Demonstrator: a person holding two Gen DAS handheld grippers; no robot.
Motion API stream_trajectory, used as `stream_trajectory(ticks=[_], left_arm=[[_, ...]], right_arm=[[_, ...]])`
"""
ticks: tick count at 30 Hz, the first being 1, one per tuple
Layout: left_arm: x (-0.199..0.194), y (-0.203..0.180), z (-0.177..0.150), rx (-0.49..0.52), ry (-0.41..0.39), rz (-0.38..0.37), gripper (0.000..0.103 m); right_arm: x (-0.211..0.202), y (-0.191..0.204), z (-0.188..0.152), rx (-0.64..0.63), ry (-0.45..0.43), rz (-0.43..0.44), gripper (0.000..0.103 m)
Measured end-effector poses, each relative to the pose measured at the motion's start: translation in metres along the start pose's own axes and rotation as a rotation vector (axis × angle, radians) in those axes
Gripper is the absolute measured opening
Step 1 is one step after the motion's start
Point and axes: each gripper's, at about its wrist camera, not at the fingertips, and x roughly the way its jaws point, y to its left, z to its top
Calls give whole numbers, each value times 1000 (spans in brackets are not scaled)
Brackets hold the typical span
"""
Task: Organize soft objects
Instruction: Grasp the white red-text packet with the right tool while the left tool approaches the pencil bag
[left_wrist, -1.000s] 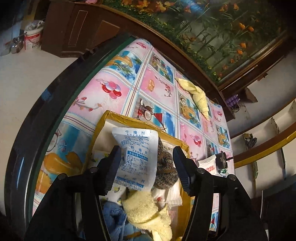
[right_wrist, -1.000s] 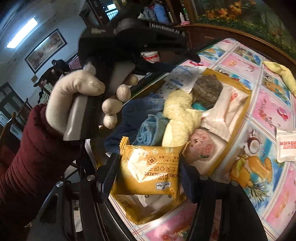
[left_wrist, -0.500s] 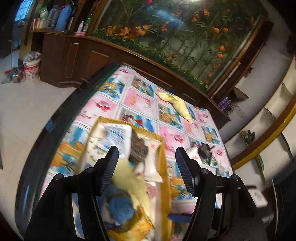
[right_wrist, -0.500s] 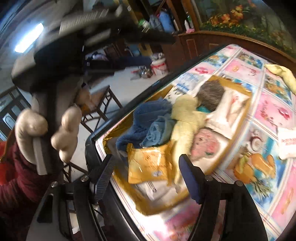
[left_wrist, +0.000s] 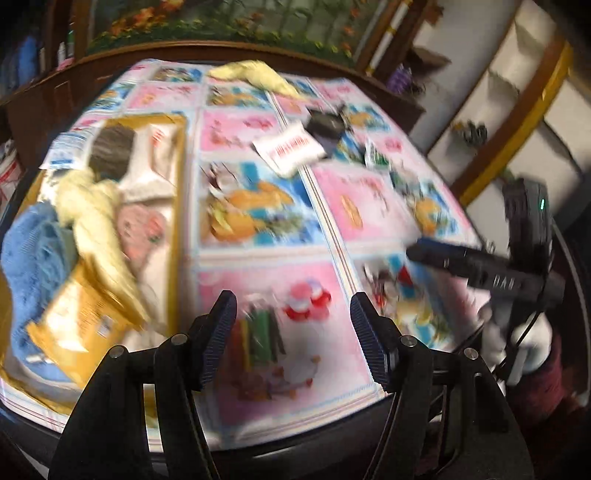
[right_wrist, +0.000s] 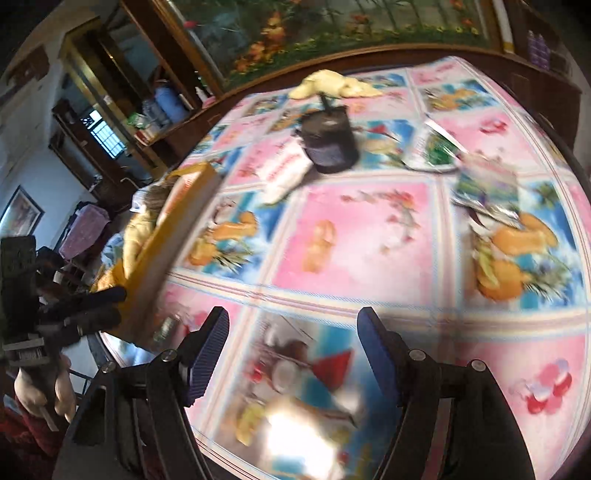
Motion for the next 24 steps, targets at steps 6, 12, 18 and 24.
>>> stream_trajectory(ticks=[6,12,18,24], left_arm=[[29,-13,-18,87,73,161,65],[50,-29,-21,198,102,237,70],[39,-26,-12,120,66,34,71],[3,-10,-18,65,-10,-30,71]], right_arm=[[17,23,-5,-75,23,-5,72],[7,-5,6,-29,-23,13,72],[6,-18,34,8,-36,20,72],[38,17,94,-103,-76,40,72]])
